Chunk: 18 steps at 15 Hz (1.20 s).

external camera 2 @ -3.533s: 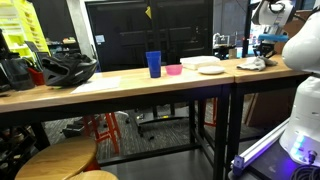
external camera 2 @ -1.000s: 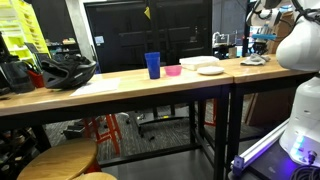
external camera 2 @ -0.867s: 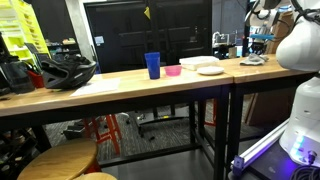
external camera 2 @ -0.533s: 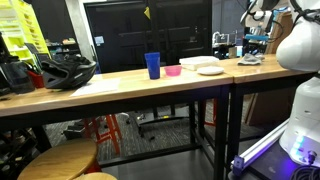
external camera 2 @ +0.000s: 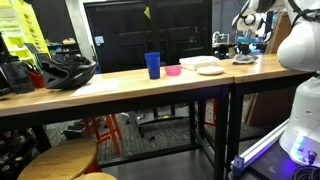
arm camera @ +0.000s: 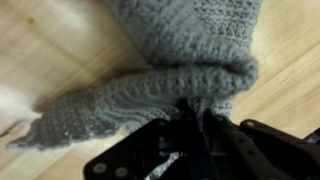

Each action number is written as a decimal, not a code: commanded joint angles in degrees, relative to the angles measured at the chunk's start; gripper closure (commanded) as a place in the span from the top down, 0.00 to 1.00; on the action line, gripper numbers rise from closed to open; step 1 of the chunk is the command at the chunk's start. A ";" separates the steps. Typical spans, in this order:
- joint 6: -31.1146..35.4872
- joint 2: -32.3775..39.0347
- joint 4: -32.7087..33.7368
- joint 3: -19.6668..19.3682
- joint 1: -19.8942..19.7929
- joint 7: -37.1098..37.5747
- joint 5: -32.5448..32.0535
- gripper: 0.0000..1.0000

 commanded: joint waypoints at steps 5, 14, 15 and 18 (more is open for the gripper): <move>5.42 -0.68 -2.74 1.09 2.86 -6.93 -1.24 0.02; 13.15 -7.52 -14.63 1.01 10.67 -11.51 -7.03 0.02; 14.11 -8.52 -16.36 0.95 11.69 -11.35 -7.93 0.02; 16.58 -11.29 -20.92 1.01 14.48 -10.32 -10.79 0.02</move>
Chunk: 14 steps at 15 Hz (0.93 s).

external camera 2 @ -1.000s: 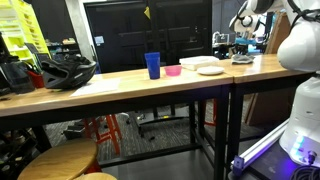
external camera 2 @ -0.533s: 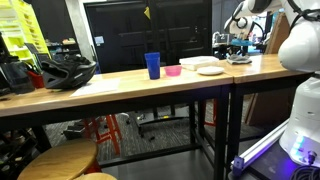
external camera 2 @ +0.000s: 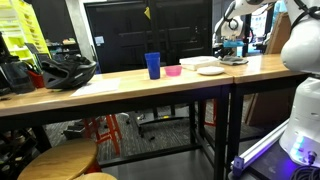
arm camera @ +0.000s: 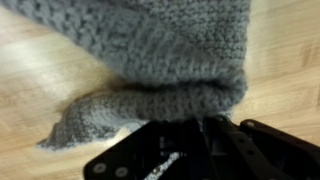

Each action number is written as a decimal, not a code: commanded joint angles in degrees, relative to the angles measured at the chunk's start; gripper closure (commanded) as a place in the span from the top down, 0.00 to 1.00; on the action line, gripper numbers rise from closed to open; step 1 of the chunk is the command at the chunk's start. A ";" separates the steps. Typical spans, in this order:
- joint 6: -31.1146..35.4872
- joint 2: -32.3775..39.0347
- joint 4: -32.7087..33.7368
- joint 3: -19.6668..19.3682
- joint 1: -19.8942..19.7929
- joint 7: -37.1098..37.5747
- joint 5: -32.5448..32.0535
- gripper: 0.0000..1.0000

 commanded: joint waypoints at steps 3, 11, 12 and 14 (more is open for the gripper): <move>4.91 -7.43 -12.35 -0.16 5.16 1.18 -4.75 0.02; 9.33 -14.97 -23.41 -0.84 12.52 7.04 -14.98 0.02; 9.67 -15.64 -24.45 -0.81 13.17 7.77 -16.18 0.02; 10.30 -16.96 -26.44 -0.80 14.38 9.47 -18.66 0.02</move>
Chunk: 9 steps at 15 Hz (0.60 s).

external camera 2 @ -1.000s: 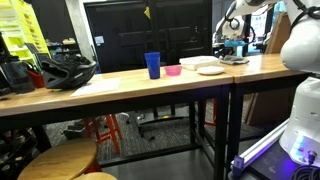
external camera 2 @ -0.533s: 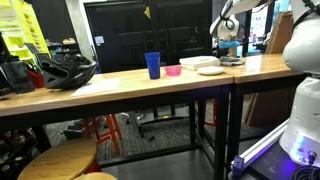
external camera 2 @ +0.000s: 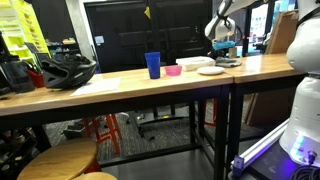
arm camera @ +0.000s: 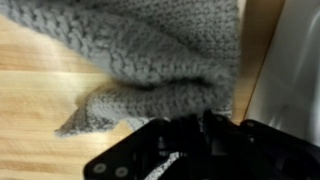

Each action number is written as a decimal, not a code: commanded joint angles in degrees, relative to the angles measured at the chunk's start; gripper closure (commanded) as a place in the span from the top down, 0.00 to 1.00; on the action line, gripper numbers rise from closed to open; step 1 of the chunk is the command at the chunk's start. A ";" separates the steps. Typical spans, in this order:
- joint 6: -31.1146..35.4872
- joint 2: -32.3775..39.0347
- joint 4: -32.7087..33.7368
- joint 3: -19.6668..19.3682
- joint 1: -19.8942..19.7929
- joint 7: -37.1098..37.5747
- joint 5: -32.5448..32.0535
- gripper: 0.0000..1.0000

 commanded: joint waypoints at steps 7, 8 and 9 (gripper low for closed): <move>1.52 -6.90 -9.25 0.09 4.95 6.54 -8.22 0.02; 1.51 -7.34 -9.63 0.28 5.23 6.66 -8.33 0.02; 1.37 -7.76 -9.95 0.48 5.42 6.61 -8.23 0.02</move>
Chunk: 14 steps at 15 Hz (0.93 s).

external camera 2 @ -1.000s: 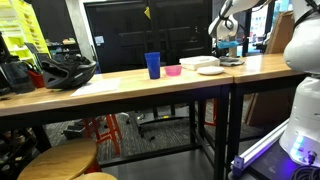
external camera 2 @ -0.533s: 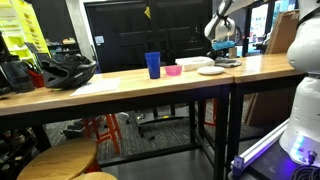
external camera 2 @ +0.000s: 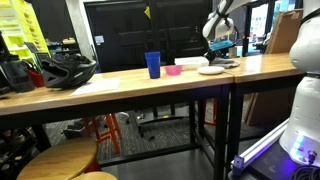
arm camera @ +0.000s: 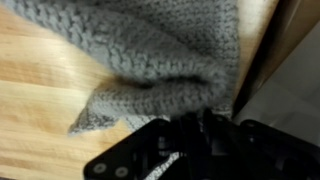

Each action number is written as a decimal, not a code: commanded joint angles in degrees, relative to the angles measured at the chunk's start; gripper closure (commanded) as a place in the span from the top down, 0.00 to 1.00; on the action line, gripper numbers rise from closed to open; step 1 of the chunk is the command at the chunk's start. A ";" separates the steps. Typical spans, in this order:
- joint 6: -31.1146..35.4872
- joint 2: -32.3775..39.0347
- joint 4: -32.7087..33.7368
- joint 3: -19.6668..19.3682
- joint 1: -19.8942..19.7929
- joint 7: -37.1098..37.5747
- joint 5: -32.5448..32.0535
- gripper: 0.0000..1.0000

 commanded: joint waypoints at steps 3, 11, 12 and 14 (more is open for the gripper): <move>0.25 -3.59 -4.03 0.70 1.93 2.54 -2.19 0.02; -0.48 -5.24 -6.05 -0.12 1.72 7.62 -2.85 0.02; -0.02 -6.43 -7.66 -0.34 1.44 8.08 -2.63 0.02; 0.13 -7.70 -9.36 -0.90 0.96 9.77 -2.70 0.02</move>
